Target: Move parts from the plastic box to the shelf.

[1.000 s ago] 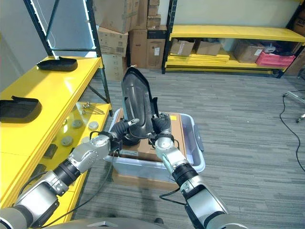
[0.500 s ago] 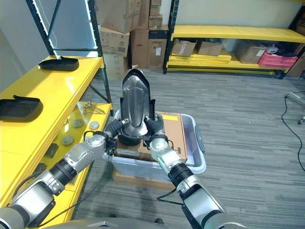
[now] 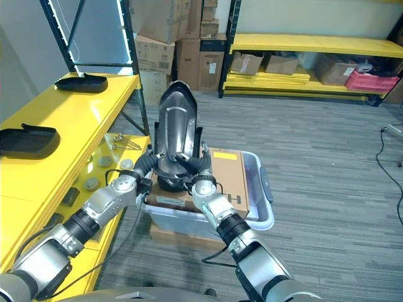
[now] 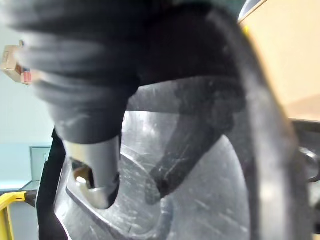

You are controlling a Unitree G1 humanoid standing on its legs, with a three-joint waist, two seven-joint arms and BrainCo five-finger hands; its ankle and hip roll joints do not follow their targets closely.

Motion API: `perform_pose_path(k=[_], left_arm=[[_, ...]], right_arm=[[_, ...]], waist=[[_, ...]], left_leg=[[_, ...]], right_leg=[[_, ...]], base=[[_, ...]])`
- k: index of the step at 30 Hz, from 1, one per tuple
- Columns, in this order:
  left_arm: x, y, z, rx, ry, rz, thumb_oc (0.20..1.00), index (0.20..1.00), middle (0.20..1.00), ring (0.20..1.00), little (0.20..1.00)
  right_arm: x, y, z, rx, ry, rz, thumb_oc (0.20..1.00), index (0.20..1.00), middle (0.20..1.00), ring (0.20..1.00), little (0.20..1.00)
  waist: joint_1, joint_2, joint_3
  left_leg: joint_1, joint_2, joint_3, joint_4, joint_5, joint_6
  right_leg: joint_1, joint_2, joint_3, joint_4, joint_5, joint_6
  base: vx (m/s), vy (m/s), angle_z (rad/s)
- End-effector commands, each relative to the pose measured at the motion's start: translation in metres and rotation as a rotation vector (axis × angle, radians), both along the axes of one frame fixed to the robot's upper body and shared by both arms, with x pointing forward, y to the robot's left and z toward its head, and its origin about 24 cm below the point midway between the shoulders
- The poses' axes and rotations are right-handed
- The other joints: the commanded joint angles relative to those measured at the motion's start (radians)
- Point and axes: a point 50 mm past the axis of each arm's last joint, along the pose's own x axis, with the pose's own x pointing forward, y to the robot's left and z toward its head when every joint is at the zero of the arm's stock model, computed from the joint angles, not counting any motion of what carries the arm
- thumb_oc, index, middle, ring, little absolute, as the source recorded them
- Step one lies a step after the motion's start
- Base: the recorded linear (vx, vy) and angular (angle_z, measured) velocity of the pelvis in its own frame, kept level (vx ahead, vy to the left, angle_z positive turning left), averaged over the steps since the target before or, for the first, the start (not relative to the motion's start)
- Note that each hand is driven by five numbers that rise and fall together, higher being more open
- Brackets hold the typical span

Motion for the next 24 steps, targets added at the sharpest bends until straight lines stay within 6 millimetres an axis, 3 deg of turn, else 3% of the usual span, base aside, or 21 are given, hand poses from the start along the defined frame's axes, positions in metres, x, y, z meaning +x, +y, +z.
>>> perform_pose_path(k=[1, 7, 8, 10, 14, 16, 17, 21, 23, 24], left_arm=[[0.017, -0.011, 0.078, -0.214, -0.351, 0.000, 0.200, 0.200, 0.200, 0.200, 0.200], [0.016, 0.041, 0.082, -0.168, -0.450, 0.145, 0.200, 0.200, 0.200, 0.200, 0.200], [0.011, 0.066, 0.081, -0.140, -0.486, 0.209, 0.200, 0.200, 0.200, 0.200, 0.200], [0.009, 0.074, 0.082, -0.127, -0.502, 0.232, 0.200, 0.200, 0.200, 0.200, 0.200], [-0.011, 0.125, 0.086, -0.048, -0.577, 0.349, 0.200, 0.200, 0.200, 0.200, 0.200], [-0.019, 0.139, 0.091, -0.014, -0.603, 0.382, 0.200, 0.200, 0.200, 0.200, 0.200], [-0.027, 0.153, 0.095, 0.005, -0.620, 0.413, 0.200, 0.200, 0.200, 0.200, 0.200], [-0.040, 0.170, 0.104, 0.004, -0.649, 0.438, 0.200, 0.200, 0.200, 0.200, 0.200], [-0.048, 0.178, 0.111, -0.006, -0.678, 0.442, 0.200, 0.200, 0.200, 0.200, 0.200], [-0.048, 0.178, 0.111, -0.008, -0.680, 0.442, 0.200, 0.200, 0.200, 0.200, 0.200]], right_arm=[[0.012, -0.028, 0.015, -0.051, -0.049, -0.073, 1.000, 1.000, 1.000, 1.000, 1.000], [-0.017, -0.075, -0.025, -0.122, 0.081, -0.124, 1.000, 1.000, 1.000, 1.000, 1.000], [-0.035, -0.090, -0.044, -0.148, 0.149, -0.131, 1.000, 1.000, 1.000, 1.000, 1.000], [-0.041, -0.093, -0.050, -0.163, 0.178, -0.126, 1.000, 1.000, 1.000, 1.000, 1.000], [-0.085, -0.109, -0.093, -0.244, 0.372, -0.072, 1.000, 1.000, 1.000, 1.000, 1.000], [-0.102, -0.112, -0.110, -0.247, 0.465, -0.058, 1.000, 1.000, 1.000, 1.000, 1.000], [-0.120, -0.113, -0.126, -0.293, 0.548, -0.024, 1.000, 1.000, 1.000, 1.000, 1.000], [-0.153, -0.115, -0.153, -0.382, 0.706, -0.006, 1.000, 1.000, 1.000, 1.000, 1.000], [-0.183, -0.125, -0.173, -0.385, 0.850, -0.055, 1.000, 1.000, 1.000, 1.000, 1.000], [-0.186, -0.126, -0.175, -0.380, 0.867, -0.058, 1.000, 1.000, 1.000, 1.000, 1.000]], waist=[[0.037, 0.018, -0.025], [0.035, 0.019, -0.022], [0.037, 0.020, -0.019], [0.037, 0.019, -0.019], [0.048, 0.025, -0.012], [0.056, 0.026, -0.008], [0.066, 0.028, -0.005], [0.092, 0.030, 0.002], [0.111, 0.033, 0.007], [0.112, 0.033, 0.006]], left_leg=[[0.039, -0.010, -0.046, 0.002, -0.114, 0.003], [0.029, -0.010, -0.051, -0.002, -0.109, 0.004], [0.023, -0.011, -0.054, -0.002, -0.108, 0.005], [0.020, -0.012, -0.055, -0.002, -0.107, 0.005], [0.001, -0.016, -0.068, -0.002, -0.102, 0.008], [-0.007, -0.019, -0.076, -0.002, -0.100, 0.008], [-0.017, -0.024, -0.088, -0.002, -0.098, 0.010], [-0.029, -0.037, -0.111, -0.002, -0.098, 0.014], [-0.039, -0.047, -0.136, -0.002, -0.097, 0.020], [-0.041, -0.048, -0.138, -0.002, -0.097, 0.020]], right_leg=[[0.015, 0.013, -0.038, 0.001, -0.085, 0.036], [0.009, 0.013, -0.041, 0.001, -0.086, 0.038], [0.006, 0.012, -0.043, 0.001, -0.085, 0.039], [0.003, 0.012, -0.043, 0.001, -0.085, 0.040], [-0.003, 0.007, -0.055, 0.004, -0.085, 0.043], [-0.006, 0.004, -0.058, 0.008, -0.087, 0.045], [-0.010, -0.002, -0.063, 0.014, -0.087, 0.049], [-0.012, -0.014, -0.074, 0.021, -0.085, 0.057], [-0.016, -0.019, -0.073, 0.035, -0.091, 0.062], [-0.017, -0.019, -0.073, 0.037, -0.091, 0.062]], base=[[0.00, 0.000, 0.00], [-0.01, 0.004, 0.00], [-0.04, 0.022, 0.00], [-0.03, 0.017, 0.00], [-0.05, 0.029, 0.04], [-0.06, 0.033, 0.12], [-0.07, 0.041, 0.19], [-0.05, 0.043, 0.17], [-0.05, 0.033, 0.26], [-0.04, 0.020, 0.10]])
